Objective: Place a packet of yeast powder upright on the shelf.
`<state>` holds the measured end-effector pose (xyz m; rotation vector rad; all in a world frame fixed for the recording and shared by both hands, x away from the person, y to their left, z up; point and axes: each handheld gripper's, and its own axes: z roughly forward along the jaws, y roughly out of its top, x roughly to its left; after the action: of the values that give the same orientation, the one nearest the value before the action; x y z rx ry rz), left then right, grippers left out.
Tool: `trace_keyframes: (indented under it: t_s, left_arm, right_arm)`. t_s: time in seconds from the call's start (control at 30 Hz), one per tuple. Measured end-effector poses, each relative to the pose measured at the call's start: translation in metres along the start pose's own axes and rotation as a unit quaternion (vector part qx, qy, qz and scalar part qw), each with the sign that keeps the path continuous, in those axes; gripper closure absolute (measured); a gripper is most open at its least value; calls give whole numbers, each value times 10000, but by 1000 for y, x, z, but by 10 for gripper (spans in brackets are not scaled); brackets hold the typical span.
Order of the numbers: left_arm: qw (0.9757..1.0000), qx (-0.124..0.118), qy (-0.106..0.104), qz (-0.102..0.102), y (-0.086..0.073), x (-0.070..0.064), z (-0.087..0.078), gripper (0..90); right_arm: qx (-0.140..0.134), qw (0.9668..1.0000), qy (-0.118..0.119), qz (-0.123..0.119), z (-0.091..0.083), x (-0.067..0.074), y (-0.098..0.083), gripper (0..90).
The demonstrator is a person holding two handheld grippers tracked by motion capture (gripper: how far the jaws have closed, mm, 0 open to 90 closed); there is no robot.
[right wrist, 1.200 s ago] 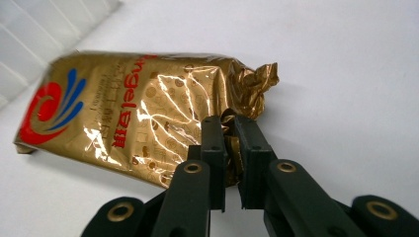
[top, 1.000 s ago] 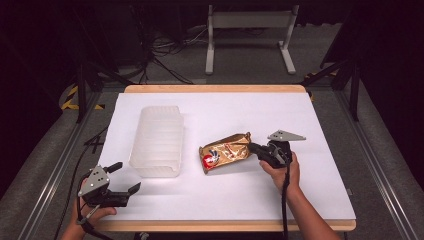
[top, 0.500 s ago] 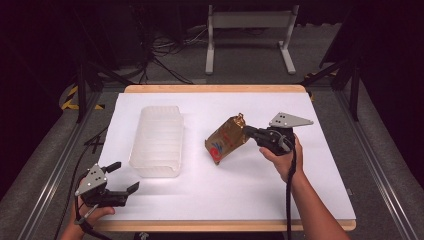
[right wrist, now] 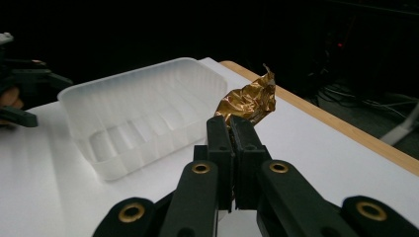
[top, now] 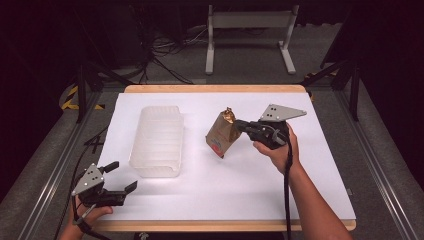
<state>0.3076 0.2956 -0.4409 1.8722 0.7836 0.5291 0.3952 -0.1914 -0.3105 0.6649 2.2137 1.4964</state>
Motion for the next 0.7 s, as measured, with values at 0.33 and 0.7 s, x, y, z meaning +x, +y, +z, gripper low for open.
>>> trace_keyframes:
  t_s: [0.33,0.7]
  left_arm:
    - [10000,-11,32,-43,-1,0,-1,71]
    - [10000,-1,38,-60,-1,1,-1,71]
  right_arm:
    - [-79,9979,523,-374,6,7,26,885]
    - [-160,9947,766,-661,16,17,53,886]
